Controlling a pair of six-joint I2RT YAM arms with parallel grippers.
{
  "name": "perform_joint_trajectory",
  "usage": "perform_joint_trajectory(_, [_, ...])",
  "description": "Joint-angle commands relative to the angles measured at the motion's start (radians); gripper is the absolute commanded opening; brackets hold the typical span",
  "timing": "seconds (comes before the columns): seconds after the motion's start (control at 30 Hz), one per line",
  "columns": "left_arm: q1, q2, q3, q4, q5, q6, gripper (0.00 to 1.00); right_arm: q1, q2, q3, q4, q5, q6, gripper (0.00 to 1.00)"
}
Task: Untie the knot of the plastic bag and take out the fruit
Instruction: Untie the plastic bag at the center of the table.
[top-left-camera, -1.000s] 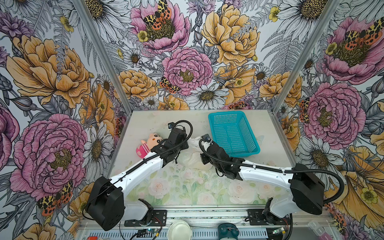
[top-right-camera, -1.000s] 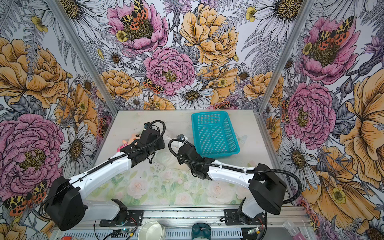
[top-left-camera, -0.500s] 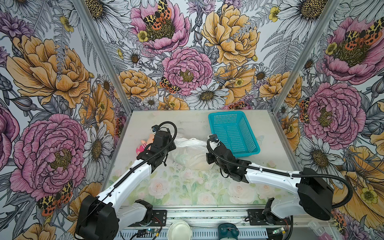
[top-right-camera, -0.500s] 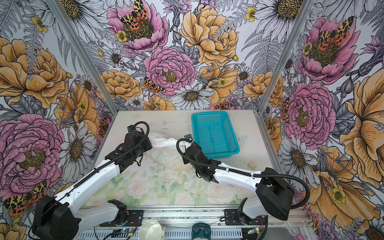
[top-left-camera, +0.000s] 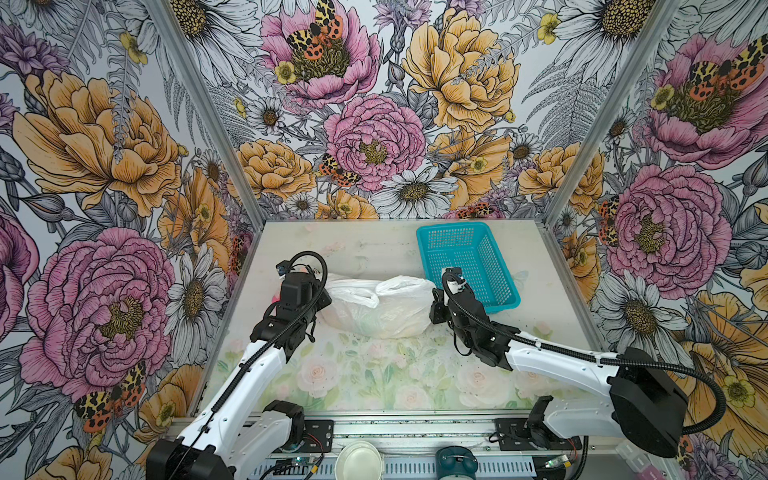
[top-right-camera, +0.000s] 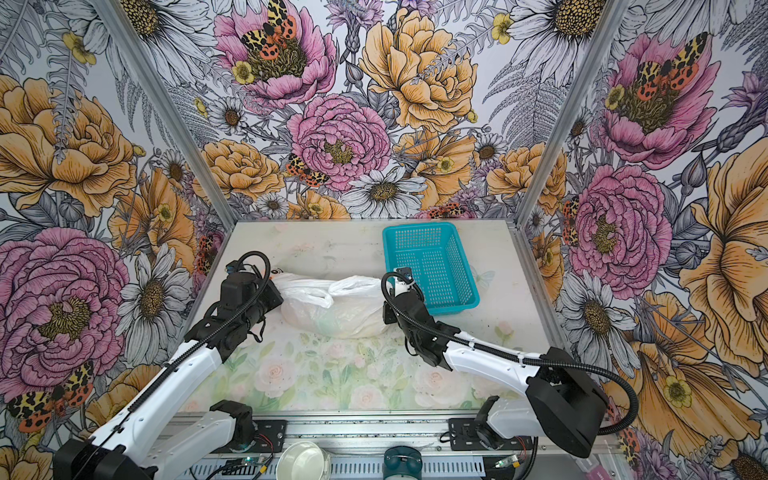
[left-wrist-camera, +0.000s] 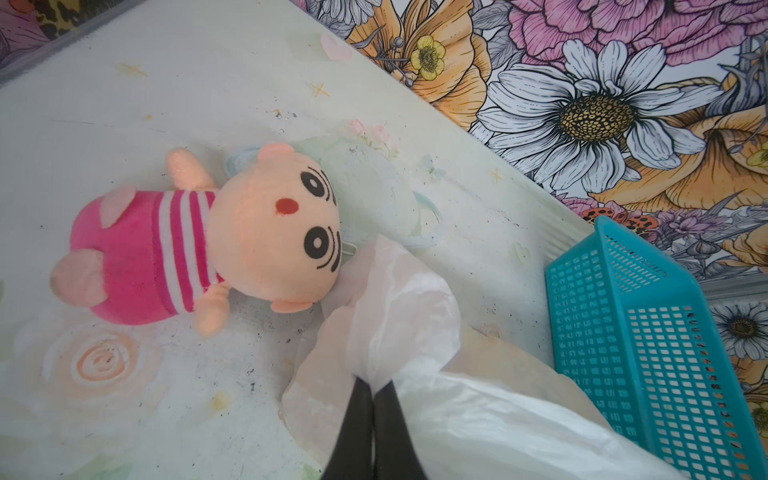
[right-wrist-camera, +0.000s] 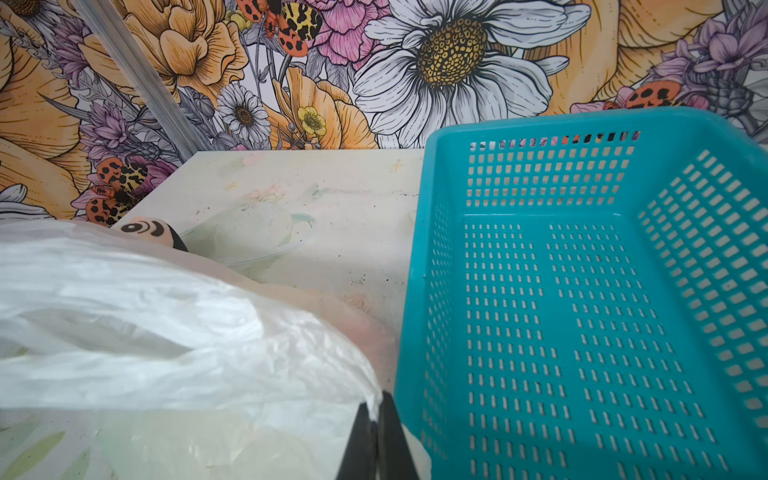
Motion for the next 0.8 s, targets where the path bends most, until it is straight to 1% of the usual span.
perform_joint_trajectory(0.0, [0.031, -0.028, -0.016, -0.015, -0.032, -0.007, 0.00, -0.034, -0.048, -0.029, 0.018, 0.051, 0.040, 0.03])
perform_joint_trajectory(0.07, [0.032, -0.036, -0.019, -0.015, -0.026, -0.003, 0.00, -0.033, -0.067, -0.044, 0.049, 0.018, 0.012, 0.09])
perform_joint_trajectory(0.13, [0.031, -0.046, -0.023, -0.015, -0.024, 0.000, 0.00, -0.024, -0.089, -0.058, 0.081, -0.011, -0.032, 0.17])
perform_joint_trajectory(0.17, [0.031, -0.054, -0.027, -0.015, -0.024, 0.002, 0.00, -0.015, -0.101, -0.066, 0.098, -0.010, -0.058, 0.23])
perform_joint_trajectory(0.23, [0.032, -0.069, -0.025, -0.023, -0.025, 0.004, 0.00, -0.009, -0.123, -0.071, 0.121, -0.004, -0.097, 0.40])
perform_joint_trajectory(0.3, [0.033, -0.079, -0.003, -0.047, -0.025, 0.015, 0.00, -0.009, -0.136, -0.054, 0.122, -0.007, -0.128, 0.59])
perform_joint_trajectory(0.37, [0.033, -0.088, 0.017, -0.065, -0.023, 0.023, 0.00, -0.009, -0.140, -0.024, 0.096, -0.008, -0.148, 0.72])
perform_joint_trajectory(0.4, [0.033, -0.094, 0.017, -0.066, -0.023, 0.024, 0.00, -0.009, -0.137, -0.004, 0.077, -0.009, -0.158, 0.77])
perform_joint_trajectory(0.47, [0.033, -0.102, 0.011, -0.066, -0.023, 0.024, 0.00, 0.021, -0.132, 0.037, 0.035, -0.014, -0.174, 0.83])
perform_joint_trajectory(0.57, [0.033, -0.106, 0.011, -0.075, -0.022, 0.027, 0.00, 0.025, -0.121, 0.093, -0.026, -0.006, -0.182, 0.88])
perform_joint_trajectory(0.6, [0.033, -0.106, 0.015, -0.082, -0.023, 0.027, 0.06, 0.025, -0.117, 0.115, -0.055, 0.000, -0.180, 0.88])
perform_joint_trajectory(0.63, [0.033, -0.107, 0.018, -0.090, -0.024, 0.025, 0.14, 0.025, -0.113, 0.131, -0.078, 0.003, -0.180, 0.89])
perform_joint_trajectory(0.67, [0.035, -0.110, 0.021, -0.099, -0.031, 0.023, 0.25, 0.025, -0.110, 0.152, -0.105, 0.003, -0.179, 0.91])
perform_joint_trajectory(0.7, [0.034, -0.115, 0.022, -0.102, -0.036, 0.024, 0.33, 0.026, -0.108, 0.172, -0.133, 0.004, -0.178, 0.93])
perform_joint_trajectory(0.73, [0.034, -0.120, 0.023, -0.105, -0.037, 0.026, 0.38, 0.025, -0.104, 0.188, -0.157, 0.008, -0.177, 0.99])
perform_joint_trajectory(0.77, [0.034, -0.130, 0.022, -0.108, -0.037, 0.028, 0.45, 0.025, -0.099, 0.204, -0.180, 0.011, -0.175, 0.99])
